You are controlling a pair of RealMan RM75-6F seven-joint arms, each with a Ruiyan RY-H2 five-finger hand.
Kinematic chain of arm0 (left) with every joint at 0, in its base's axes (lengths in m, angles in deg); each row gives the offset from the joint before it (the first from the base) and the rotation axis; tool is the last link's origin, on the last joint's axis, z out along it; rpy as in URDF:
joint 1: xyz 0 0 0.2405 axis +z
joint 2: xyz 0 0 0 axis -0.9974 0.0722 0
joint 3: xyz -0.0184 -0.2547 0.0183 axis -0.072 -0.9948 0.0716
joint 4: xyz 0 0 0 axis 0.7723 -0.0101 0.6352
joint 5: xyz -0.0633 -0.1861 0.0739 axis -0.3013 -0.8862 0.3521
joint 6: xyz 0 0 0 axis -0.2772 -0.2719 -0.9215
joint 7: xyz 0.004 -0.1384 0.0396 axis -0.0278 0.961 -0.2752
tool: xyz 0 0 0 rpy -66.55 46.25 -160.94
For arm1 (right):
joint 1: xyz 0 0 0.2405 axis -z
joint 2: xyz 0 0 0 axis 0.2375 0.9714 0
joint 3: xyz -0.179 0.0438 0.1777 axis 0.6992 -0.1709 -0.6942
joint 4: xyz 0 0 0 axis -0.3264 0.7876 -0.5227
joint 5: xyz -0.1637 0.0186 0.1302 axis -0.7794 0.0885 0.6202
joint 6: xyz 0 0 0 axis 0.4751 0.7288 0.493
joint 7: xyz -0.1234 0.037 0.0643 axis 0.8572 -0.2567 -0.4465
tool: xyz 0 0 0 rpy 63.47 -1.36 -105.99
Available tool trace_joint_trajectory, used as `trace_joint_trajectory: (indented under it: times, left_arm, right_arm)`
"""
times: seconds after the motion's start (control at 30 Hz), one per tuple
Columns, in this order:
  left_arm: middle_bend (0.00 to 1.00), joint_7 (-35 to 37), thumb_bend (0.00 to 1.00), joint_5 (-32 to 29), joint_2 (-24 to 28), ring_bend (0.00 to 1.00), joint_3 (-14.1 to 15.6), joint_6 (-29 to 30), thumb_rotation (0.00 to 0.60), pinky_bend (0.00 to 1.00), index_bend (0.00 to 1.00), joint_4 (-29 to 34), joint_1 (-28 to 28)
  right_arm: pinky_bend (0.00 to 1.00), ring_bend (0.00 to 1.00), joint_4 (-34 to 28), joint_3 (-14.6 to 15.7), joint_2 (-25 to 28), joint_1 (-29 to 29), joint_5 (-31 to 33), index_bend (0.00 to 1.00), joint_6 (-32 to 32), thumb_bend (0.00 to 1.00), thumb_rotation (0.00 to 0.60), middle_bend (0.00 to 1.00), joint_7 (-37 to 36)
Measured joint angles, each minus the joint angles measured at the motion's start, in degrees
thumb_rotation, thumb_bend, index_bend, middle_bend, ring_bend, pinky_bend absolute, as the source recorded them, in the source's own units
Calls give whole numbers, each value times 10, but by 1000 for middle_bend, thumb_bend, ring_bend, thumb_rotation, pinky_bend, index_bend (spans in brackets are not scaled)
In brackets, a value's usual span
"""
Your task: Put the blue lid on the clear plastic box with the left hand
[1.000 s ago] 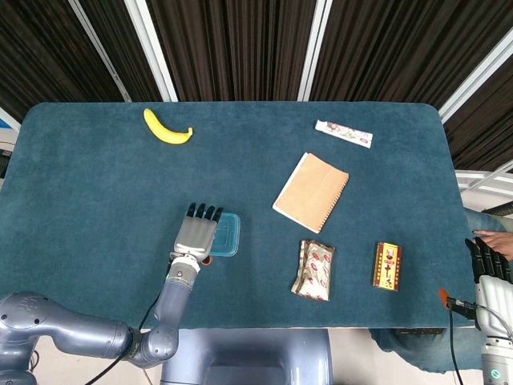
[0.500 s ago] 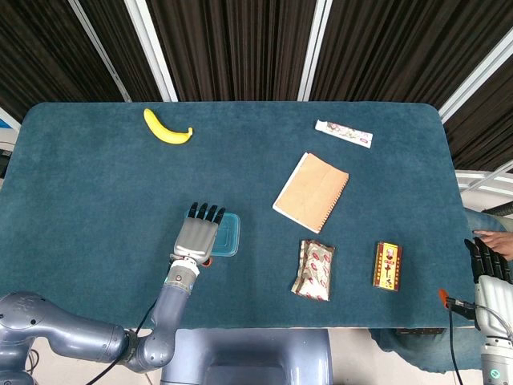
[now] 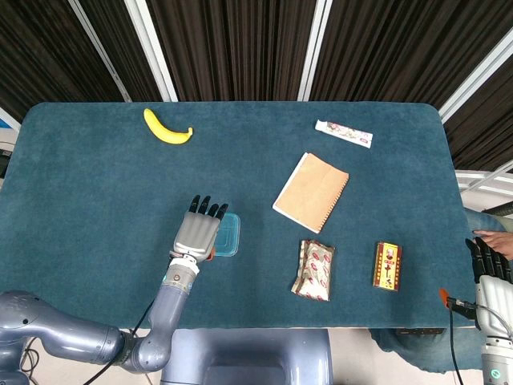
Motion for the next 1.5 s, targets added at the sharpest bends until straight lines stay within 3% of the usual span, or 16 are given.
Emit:
trace_joint_trajectory:
  times: [0.23,0.47,0.9,1.03,1.23,1.5]
  left_arm:
    - [434,84,507,113,-6,9,13,-1,600,0,473,-41,23]
    - [555,116,558,146,-12,78,18,-16,600,0,553,-79,41]
    - [538,136,561,158,-13,81,16,-51,600,0,580,-113,55]
    - [489,138,558,173,-10,67,25,-55,600,0,531,-123,62]
    - [539,139,559,184,-1,74,29,-61,600,0,610,-123,71]
    - [572,152,561,200,-1,87,37,-71,600,0,637,-131,84]
  right_arm:
    - [0,0,0,0,-1,1,2,44,1,268,600,0,2]
    - [0,0,-1,0,-1,1,3,44,0,268,600,0,3]
    - [0,0,-1,-1,-1,1,3,44,0,268,600,0,0]
    - [0,0,-1,0,-1,1,4,44,-1,268,600,0,0]
    - [0,0,-2,-1,-1,1,5,44,-1,267,600,0,0]
    - [0,0,-2,-1,0,1,6,44,-3,268,600,0,-1]
